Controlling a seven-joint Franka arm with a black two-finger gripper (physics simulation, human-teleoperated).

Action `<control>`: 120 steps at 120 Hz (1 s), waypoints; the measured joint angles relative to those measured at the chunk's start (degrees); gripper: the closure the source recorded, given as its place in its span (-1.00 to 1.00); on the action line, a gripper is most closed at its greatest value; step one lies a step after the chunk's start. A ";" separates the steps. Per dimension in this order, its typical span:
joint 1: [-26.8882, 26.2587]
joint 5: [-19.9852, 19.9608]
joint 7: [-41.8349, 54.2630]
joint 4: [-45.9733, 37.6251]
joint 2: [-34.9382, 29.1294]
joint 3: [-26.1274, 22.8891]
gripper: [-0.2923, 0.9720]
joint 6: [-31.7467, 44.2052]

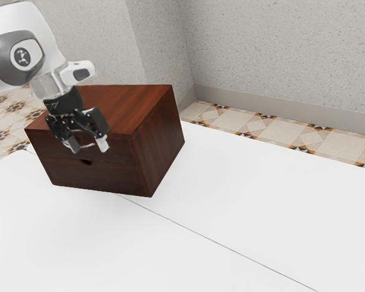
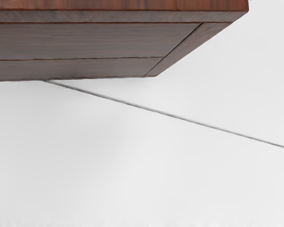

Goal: Pull the drawer handle with one arm to open the drawer

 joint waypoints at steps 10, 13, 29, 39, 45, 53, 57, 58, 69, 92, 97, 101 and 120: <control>0.66 0.24 0.38 -0.43 -1.71 0.32 -0.51 -0.06; 0.36 0.34 0.50 -0.55 -2.23 0.44 -0.51 -0.22; -7.17 1.18 0.60 1.46 -3.33 0.04 -0.51 -2.58; -13.51 1.40 -1.63 1.51 -3.72 1.74 -0.50 -4.39; -14.97 1.22 -3.86 1.51 -4.00 4.06 -0.50 -5.45; -12.47 0.41 -7.43 1.44 -4.51 6.49 -0.50 -6.51; -10.41 0.55 -9.61 1.42 -4.91 6.79 -0.50 -6.97; -9.98 0.74 -10.25 1.41 -5.14 6.73 -0.50 -7.09; -11.31 2.35 -18.22 1.25 -8.12 5.03 -0.50 -8.00; -12.63 2.92 -35.68 0.63 -6.28 4.98 -0.47 -8.46; -12.46 3.36 -39.65 0.73 -6.24 5.58 -0.47 -8.52; -12.16 4.28 -42.65 0.63 -6.23 5.86 -0.48 -8.56; -4.14 6.60 -55.87 -3.99 -9.17 5.14 -0.45 -6.20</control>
